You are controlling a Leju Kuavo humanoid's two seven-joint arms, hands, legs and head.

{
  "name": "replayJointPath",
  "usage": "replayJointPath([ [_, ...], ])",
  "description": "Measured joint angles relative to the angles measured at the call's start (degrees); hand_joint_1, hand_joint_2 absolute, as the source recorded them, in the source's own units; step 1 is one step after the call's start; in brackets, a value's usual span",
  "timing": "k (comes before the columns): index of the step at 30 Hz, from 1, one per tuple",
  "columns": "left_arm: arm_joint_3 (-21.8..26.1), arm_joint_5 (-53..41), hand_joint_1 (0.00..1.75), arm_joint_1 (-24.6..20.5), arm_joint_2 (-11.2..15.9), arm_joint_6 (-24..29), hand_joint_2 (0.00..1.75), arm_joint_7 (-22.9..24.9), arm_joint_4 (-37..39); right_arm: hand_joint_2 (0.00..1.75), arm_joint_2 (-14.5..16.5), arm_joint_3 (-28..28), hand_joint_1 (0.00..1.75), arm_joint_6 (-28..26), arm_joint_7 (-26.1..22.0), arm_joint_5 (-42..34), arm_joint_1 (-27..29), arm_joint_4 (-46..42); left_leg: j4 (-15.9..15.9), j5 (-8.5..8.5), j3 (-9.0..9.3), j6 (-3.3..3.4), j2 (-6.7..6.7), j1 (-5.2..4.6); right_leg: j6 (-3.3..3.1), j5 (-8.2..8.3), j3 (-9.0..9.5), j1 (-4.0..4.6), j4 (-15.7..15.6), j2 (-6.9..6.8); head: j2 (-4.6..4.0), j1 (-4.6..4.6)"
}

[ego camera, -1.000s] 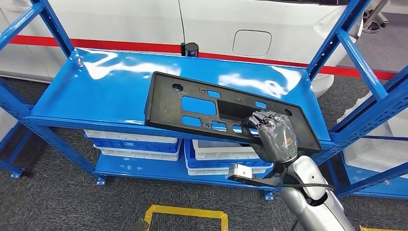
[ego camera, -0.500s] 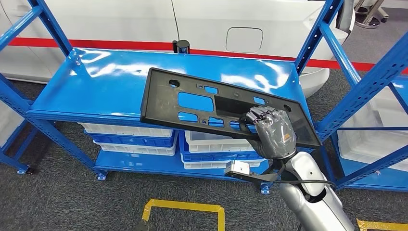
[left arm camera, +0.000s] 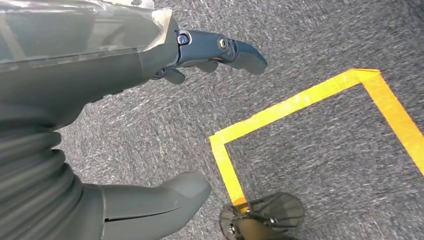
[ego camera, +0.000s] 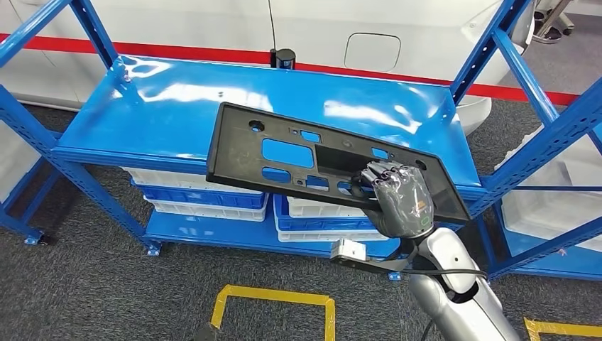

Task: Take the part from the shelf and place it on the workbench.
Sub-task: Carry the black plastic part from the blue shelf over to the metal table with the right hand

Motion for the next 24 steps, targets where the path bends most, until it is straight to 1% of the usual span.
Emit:
replayJointPath([
  [1, 0.00, 0.00, 0.00, -0.01, 0.05, 0.00, 1.75, 0.00, 0.00, 1.75, -0.10, -0.01, 1.50, -0.03, 0.01, 0.01, 0.18, -0.01, -0.13, 0.19, -0.03, 0.19, -0.01, -0.12, 0.14, 1.03, 1.80, 0.13, -2.90, 0.03, 0.00, -0.01],
  [2, 0.00, 0.00, 0.00, -0.03, 0.03, -0.01, 1.75, -0.01, 0.00, 1.75, -0.21, -0.03, 1.50, -0.10, 0.04, 0.06, 0.27, -0.09, -0.41, 0.44, 0.04, 0.41, -0.03, -0.18, -0.10, 2.50, 4.54, 0.50, -7.63, 0.06, 0.00, -0.02],
  [3, -0.01, 0.00, 0.00, -0.01, -0.18, -0.03, 1.75, -0.02, 0.02, 1.75, -0.36, -0.11, 1.50, -0.20, 0.11, 0.14, 0.33, -0.28, -0.78, 0.76, 0.15, 0.53, -0.02, -0.10, -0.78, 3.93, 7.47, 0.99, -12.68, 0.08, 0.00, -0.08],
  [4, -0.01, 0.00, 0.00, -0.05, -0.32, -0.05, 1.75, -0.04, 0.02, 1.75, -0.47, -0.19, 1.50, -0.38, 0.20, 0.27, 0.39, -0.53, -1.16, 1.15, 0.17, 0.43, -0.03, 0.03, -1.49, 4.99, 9.77, 1.51, -16.79, 0.16, 0.00, -0.21],
  [5, -0.01, -0.01, 0.00, -0.10, -0.53, -0.15, 1.75, -0.06, 0.03, 1.75, -0.57, -0.27, 1.50, -0.62, 0.28, 0.44, 0.46, -0.82, -1.44, 1.57, 0.08, 0.18, -0.02, 0.26, -2.10, 5.65, 11.17, 2.00, -19.34, 0.24, 0.00, -0.23],
  [6, -0.02, -0.05, 0.00, -0.11, -0.74, -0.26, 1.75, -0.08, 0.04, 1.75, -0.67, -0.33, 1.50, -0.84, 0.35, 0.64, 0.65, -1.07, -1.66, 1.97, -0.05, -0.25, 0.02, 0.51, -2.38, 6.04, 11.68, 2.32, -20.40, 0.31, 0.00, -0.18],
  [7, -0.02, -0.10, 0.00, -0.14, -0.79, -0.36, 1.75, -0.08, 0.04, 1.75, -0.73, -0.34, 1.50, -1.02, 0.41, 0.89, 0.93, -1.24, -1.99, 2.41, -0.11, -0.71, 0.01, 0.57, -2.40, 6.50, 11.63, 2.55, -20.80, 0.38, 0.00, -0.01],
  [8, -0.02, -0.14, 0.00, -0.10, -0.90, -0.46, 1.75, -0.08, 0.06, 1.75, -0.81, -0.34, 1.50, -1.13, 0.48, 1.18, 1.31, -1.42, -2.11, 2.53, -0.19, -0.95, 0.04, 0.58, -2.38, 7.30, 11.84, 2.08, -21.54, 0.28, -0.01, 0.28],
  [9, -0.02, -0.18, 0.00, -0.03, -0.86, -0.48, 1.75, -0.08, 0.06, 1.75, -0.85, -0.33, 1.50, -1.17, 0.59, 1.45, 1.72, -1.57, -1.81, 2.02, -0.40, -1.07, 0.06, 0.41, -2.36, 8.12, 12.11, 1.65, -22.39, 0.15, -0.01, 0.39],
  [10, -0.02, -0.17, 0.00, 0.03, -0.77, -0.48, 1.75, -0.08, 0.06, 1.75, -0.87, -0.33, 1.50, -1.20, 0.68, 1.67, 2.03, -1.73, -0.69, 0.87, -0.89, -1.11, 0.04, 0.19, -2.52, 8.88, 12.28, 1.06, -23.07, -0.03, -0.01, 0.40],
  [11, -0.02, -0.17, 0.00, 0.07, -0.61, -0.49, 1.75, -0.08, 0.06, 1.75, -0.85, -0.30, 1.50, -1.22, 0.80, 1.83, 2.32, -1.84, 1.95, -1.19, -1.94, -1.11, 0.04, 0.02, -2.57, 9.38, 12.25, 0.46, -23.36, -0.20, -0.01, 0.34],
  [13, -0.02, -0.11, 0.00, 0.20, -0.27, -0.52, 1.75, -0.08, 0.07, 1.75, -0.83, -0.20, 1.50, -1.22, 0.94, 2.03, 2.91, -1.90, 9.25, -5.72, -4.51, -1.45, 0.01, -0.11, -2.80, 9.56, 11.00, 0.54, -22.27, -0.35, 0.00, 0.18],
  [14, -0.01, -0.03, 0.00, 0.28, -0.08, -0.52, 1.75, -0.08, 0.07, 1.75, -0.81, -0.14, 1.50, -1.21, 0.96, 2.11, 3.30, -1.89, 12.08, -7.14, -5.27, -1.71, 0.03, -0.11, -2.79, 9.56, 10.15, 0.62, -21.53, -0.36, 0.00, 0.11],
  [15, -0.01, 0.06, 0.00, 0.37, 0.09, -0.50, 1.75, -0.09, 0.07, 1.75, -0.83, -0.09, 1.50, -1.20, 0.88, 2.17, 3.67, -1.89, 12.80, -7.42, -4.94, -1.99, 0.05, -0.07, -2.77, 9.57, 9.31, 0.61, -20.75, -0.34, 0.00, 0.02],
  [16, 0.00, 0.15, 0.00, 0.44, 0.23, -0.45, 1.75, -0.14, 0.07, 1.75, -0.86, -0.06, 1.50, -1.19, 0.75, 2.17, 3.96, -1.87, 11.42, -6.76, -3.51, -2.28, 0.07, 0.03, -2.72, 9.59, 8.55, 0.52, -19.98, -0.30, 0.00, -0.07],
  [17, 0.00, 0.24, 0.00, 0.49, 0.33, -0.38, 1.75, -0.24, 0.06, 1.75, -0.89, -0.05, 1.50, -1.19, 0.61, 2.09, 4.14, -1.87, 8.26, -5.60, -1.17, -2.59, 0.08, 0.22, -2.67, 9.60, 7.86, 0.39, -19.19, -0.24, 0.00, -0.15],
  [18, 0.00, 0.32, 0.00, 0.49, 0.38, -0.32, 1.75, -0.38, 0.06, 1.75, -0.95, -0.07, 1.50, -1.22, 0.46, 2.01, 4.25, -1.86, 5.10, -4.90, 0.93, -2.89, -0.04, 0.34, -2.54, 9.59, 7.19, 0.41, -18.44, -0.16, 0.00, -0.22],
  [19, 0.00, 0.38, 0.00, 0.53, 0.34, -0.27, 1.75, -0.55, 0.06, 1.75, -1.04, -0.11, 1.50, -1.27, 0.38, 1.93, 4.32, -1.87, 2.69, -4.25, 2.32, -2.83, -0.23, 0.45, -2.38, 9.56, 6.55, 0.60, -17.66, -0.07, 0.00, -0.22],
  [20, 0.00, 0.42, 0.00, 0.58, 0.29, -0.25, 1.75, -0.68, 0.05, 1.75, -1.14, -0.15, 1.50, -1.39, 0.34, 1.93, 4.48, -1.92, 1.33, -3.91, 2.94, -2.58, -0.41, 0.49, -2.12, 9.63, 6.00, 0.85, -17.06, 0.05, 0.00, -0.24],
  [21, 0.00, 0.38, 0.00, 0.65, 0.23, -0.26, 1.75, -0.77, 0.04, 1.75, -1.24, -0.20, 1.50, -1.61, 0.32, 2.03, 4.74, -2.02, 1.17, -3.77, 2.76, -2.12, -0.57, 0.38, -1.84, 9.78, 5.59, 1.15, -16.75, 0.16, 0.00, -0.19],
  [22, -0.01, 0.27, 0.00, 0.75, 0.16, -0.30, 1.75, -0.79, 0.03, 1.75, -1.37, -0.24, 1.50, -1.86, 0.34, 2.26, 5.10, -2.15, 1.24, -3.26, 2.50, -1.56, -0.61, 0.30, -1.61, 9.92, 5.29, 1.29, -16.59, 0.25, 0.00, -0.11],
  [23, -0.01, 0.12, 0.00, 0.80, 0.12, -0.38, 1.75, -0.76, 0.03, 1.75, -1.49, -0.27, 1.50, -2.14, 0.43, 2.56, 5.54, -2.34, 1.34, -3.04, 2.26, -1.16, -0.59, 0.19, -1.37, 9.92, 4.98, 1.19, -16.49, 0.29, 0.00, -0.08],
  [24, -0.02, -0.07, 0.00, 0.80, 0.09, -0.45, 1.75, -0.70, 0.03, 1.75, -1.62, -0.33, 1.50, -2.35, 0.61, 2.92, 6.00, -2.61, 1.41, -2.81, 1.98, -0.73, -0.59, 0.09, -1.23, 9.39, 4.46, 1.02, -15.83, 0.29, 0.00, -0.04],
])
